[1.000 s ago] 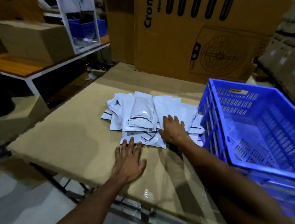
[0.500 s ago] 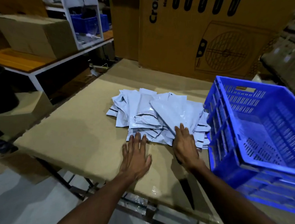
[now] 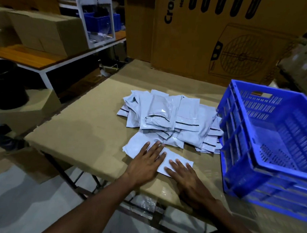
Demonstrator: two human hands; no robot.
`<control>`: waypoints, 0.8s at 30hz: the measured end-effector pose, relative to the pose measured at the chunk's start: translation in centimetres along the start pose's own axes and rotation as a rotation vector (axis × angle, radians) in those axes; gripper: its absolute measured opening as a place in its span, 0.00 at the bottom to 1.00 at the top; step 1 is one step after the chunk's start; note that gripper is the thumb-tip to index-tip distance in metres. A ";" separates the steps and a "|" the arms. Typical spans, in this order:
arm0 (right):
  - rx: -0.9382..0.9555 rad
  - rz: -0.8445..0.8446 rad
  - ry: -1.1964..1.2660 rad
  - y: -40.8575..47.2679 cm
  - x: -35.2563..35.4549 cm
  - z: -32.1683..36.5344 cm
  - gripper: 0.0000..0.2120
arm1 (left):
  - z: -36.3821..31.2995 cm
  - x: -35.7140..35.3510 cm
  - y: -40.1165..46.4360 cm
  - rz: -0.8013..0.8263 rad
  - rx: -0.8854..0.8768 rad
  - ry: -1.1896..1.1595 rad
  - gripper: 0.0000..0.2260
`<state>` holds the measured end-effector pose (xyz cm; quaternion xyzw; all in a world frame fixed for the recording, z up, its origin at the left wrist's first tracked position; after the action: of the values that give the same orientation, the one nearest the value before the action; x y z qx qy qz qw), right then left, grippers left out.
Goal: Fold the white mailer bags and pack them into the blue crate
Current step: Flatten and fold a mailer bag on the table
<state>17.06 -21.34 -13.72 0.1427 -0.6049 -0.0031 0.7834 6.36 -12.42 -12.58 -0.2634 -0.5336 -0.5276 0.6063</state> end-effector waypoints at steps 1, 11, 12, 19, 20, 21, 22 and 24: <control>0.009 -0.003 -0.002 0.0 0.3 0.1 0.37 | 0.3 -1.1 -0.6 0.089 0.029 -0.048 0.26; -0.035 0.146 0.029 0.8 1.0 -1.2 0.25 | 0.2 -0.2 -2.7 0.196 0.133 -0.262 0.32; -0.093 0.118 0.020 1.1 1.4 -1.4 0.23 | 0.5 0.3 -2.3 0.180 0.138 -0.266 0.31; -0.312 0.031 0.084 6.8 1.3 2.9 0.30 | 1.4 -1.6 -1.4 0.243 0.239 -0.377 0.25; -0.329 0.101 0.073 6.9 0.0 3.1 0.32 | 1.2 -1.7 -1.8 0.222 0.257 -0.371 0.25; -0.332 0.128 0.045 6.8 -1.0 3.2 0.31 | 1.1 -1.8 -2.2 0.213 0.271 -0.360 0.24; -0.335 0.153 0.011 6.5 -1.9 3.1 0.29 | 1.1 -1.8 -2.4 0.200 0.281 -0.343 0.24; -0.383 0.168 -0.028 5.8 -2.8 2.6 0.25 | 1.3 -2.0 -2.6 0.180 0.292 -0.330 0.23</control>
<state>12.92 -15.88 -14.46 -0.0599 -0.6138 -0.0549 0.7853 3.73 -11.35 -14.72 -0.3021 -0.6706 -0.3386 0.5869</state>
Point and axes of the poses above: each hand's wrist, its own y-axis towards the middle knuckle, its own x-axis out of the back of the hand, z = x × y, the point moved 9 cm from there along y, towards the middle knuckle, and after that the axes turned 9 degrees about -x, right-handed, at the moved point
